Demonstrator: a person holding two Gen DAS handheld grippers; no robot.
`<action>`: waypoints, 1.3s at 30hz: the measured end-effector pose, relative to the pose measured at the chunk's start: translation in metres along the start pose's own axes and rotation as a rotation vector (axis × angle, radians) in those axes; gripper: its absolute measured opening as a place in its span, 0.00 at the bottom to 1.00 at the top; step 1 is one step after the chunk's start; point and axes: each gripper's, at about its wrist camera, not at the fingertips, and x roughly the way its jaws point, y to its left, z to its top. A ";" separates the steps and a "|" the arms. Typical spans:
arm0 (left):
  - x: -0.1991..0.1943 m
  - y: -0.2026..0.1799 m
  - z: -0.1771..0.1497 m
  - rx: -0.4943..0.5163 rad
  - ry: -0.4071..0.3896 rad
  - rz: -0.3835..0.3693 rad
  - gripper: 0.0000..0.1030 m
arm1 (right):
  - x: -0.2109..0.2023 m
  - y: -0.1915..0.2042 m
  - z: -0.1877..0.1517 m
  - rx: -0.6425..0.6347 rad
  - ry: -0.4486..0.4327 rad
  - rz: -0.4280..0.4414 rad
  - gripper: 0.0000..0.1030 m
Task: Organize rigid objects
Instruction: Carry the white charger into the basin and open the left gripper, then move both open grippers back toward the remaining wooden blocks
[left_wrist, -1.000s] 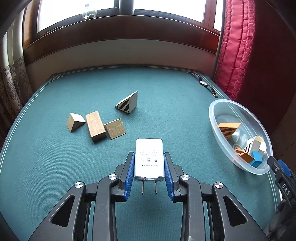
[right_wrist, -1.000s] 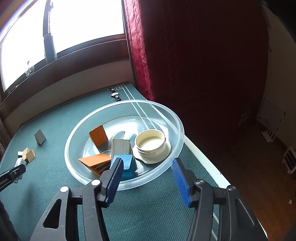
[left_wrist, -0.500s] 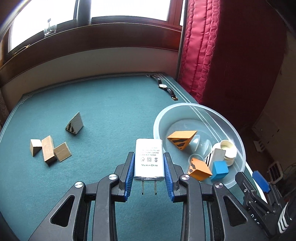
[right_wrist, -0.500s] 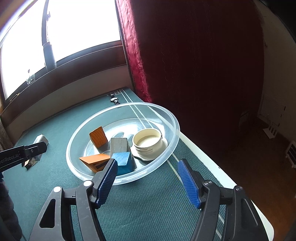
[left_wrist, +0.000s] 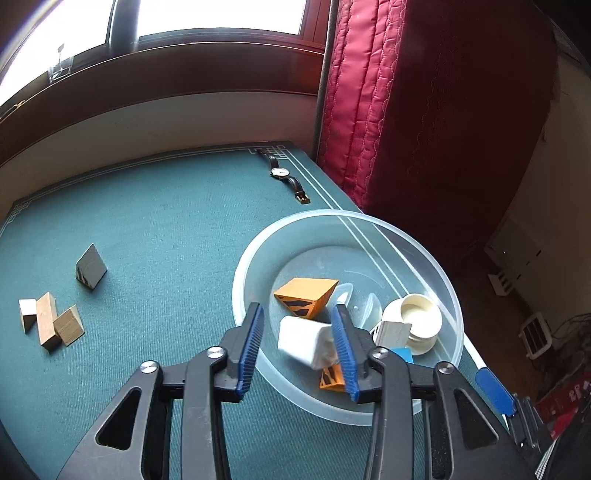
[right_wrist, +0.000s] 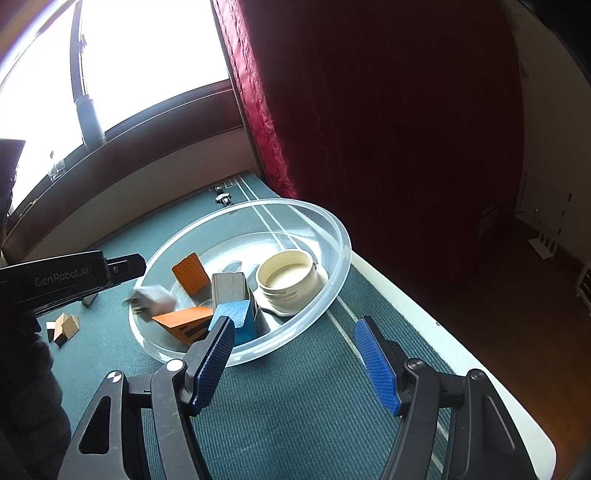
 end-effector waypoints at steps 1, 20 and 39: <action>0.000 0.001 -0.002 -0.001 -0.003 0.007 0.52 | 0.000 0.000 0.000 0.000 0.000 0.000 0.69; -0.002 0.052 -0.027 -0.075 0.028 0.223 0.53 | -0.004 0.010 -0.005 -0.040 0.000 -0.011 0.69; -0.010 0.083 -0.041 -0.089 0.046 0.314 0.54 | -0.010 0.033 -0.012 -0.096 0.010 0.013 0.69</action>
